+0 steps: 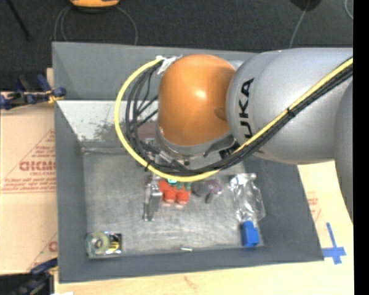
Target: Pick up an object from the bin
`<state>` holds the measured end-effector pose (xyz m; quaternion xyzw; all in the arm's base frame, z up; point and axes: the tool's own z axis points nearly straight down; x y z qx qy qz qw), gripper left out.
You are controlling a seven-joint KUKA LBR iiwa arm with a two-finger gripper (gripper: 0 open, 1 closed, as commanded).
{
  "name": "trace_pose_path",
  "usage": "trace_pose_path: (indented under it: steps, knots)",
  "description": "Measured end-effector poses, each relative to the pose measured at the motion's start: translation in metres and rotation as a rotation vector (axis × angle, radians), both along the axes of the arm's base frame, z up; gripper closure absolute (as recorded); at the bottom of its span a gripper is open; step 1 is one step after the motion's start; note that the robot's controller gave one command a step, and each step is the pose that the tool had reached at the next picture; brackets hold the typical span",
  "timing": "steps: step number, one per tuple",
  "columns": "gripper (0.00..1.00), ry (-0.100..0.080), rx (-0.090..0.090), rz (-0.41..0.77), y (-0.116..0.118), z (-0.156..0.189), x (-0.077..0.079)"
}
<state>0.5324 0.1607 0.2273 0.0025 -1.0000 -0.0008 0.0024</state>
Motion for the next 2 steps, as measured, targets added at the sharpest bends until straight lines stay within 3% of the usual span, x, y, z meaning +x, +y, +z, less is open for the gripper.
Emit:
trace_pose_path:
  steps: [1,2]
  knots:
    - [0.0,-0.002,-0.005,0.071,-0.051,-0.111,0.036]
    - [0.0,-0.016,-0.001,0.223,-0.115,-0.154,0.09]
